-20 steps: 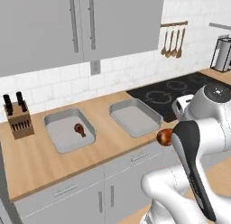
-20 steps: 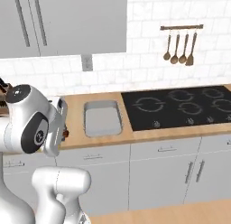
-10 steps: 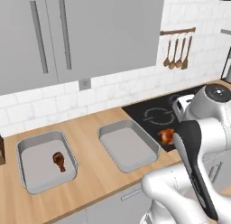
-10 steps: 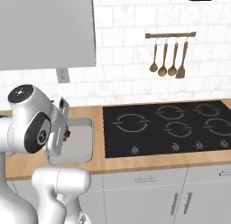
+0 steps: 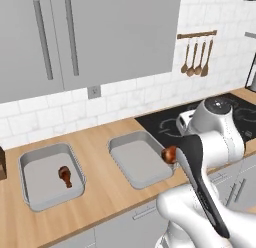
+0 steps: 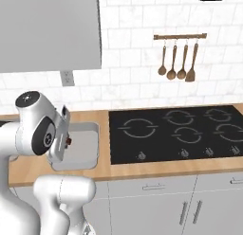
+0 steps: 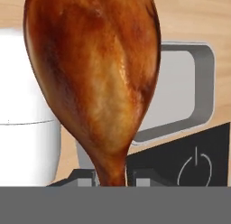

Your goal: Place one potato and one chicken drumstick in each tupperware on the nearby counter, to pack two identical lunches.

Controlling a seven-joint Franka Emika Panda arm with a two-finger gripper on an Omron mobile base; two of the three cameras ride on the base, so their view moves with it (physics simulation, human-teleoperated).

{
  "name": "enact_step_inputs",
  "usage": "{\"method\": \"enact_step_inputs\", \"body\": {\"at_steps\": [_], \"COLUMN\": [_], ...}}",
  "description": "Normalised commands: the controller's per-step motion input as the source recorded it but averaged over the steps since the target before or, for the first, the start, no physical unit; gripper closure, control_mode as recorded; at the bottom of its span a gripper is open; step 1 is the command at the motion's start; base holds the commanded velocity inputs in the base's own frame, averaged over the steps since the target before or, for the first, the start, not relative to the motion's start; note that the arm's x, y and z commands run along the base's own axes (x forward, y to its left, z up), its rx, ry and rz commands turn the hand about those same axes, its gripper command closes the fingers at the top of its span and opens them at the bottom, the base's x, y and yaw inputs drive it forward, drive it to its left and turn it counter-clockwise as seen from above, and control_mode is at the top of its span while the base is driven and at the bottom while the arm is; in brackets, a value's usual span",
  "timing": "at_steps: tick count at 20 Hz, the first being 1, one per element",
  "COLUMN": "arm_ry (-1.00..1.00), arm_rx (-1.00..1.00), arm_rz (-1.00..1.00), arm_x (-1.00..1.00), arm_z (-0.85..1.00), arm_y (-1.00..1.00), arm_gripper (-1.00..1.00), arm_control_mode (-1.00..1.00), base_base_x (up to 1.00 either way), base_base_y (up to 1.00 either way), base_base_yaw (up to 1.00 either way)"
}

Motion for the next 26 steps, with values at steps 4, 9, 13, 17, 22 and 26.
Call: {"method": "enact_step_inputs", "body": {"at_steps": [4, 9, 13, 17, 22, 26], "arm_ry": [0.00, 0.01, 0.00, 0.00, 0.03, 0.09], "arm_rx": [0.00, 0.00, 0.00, 0.00, 0.00, 0.00], "arm_rz": [0.00, 0.01, 0.03, 0.03, 0.02, 0.00], "arm_x": [0.65, 0.50, 0.31, 0.28, 0.32, 0.33], "arm_z": [-0.41, -0.50, -0.56, -0.48, -0.34, -0.15], "arm_y": [0.39, 0.11, 0.00, 0.00, 0.00, 0.00], "arm_gripper": [1.00, 1.00, 1.00, 1.00, 1.00, 1.00], "arm_control_mode": [-1.00, -1.00, -1.00, -1.00, -1.00, -1.00], "base_base_x": [0.00, 0.00, 0.00, 0.00, 0.00, 0.00], "base_base_y": [0.00, 0.00, 0.00, 0.00, 0.00, 0.00], "base_base_yaw": [0.00, 0.00, 0.00, 0.00, 0.00, 0.00]}}
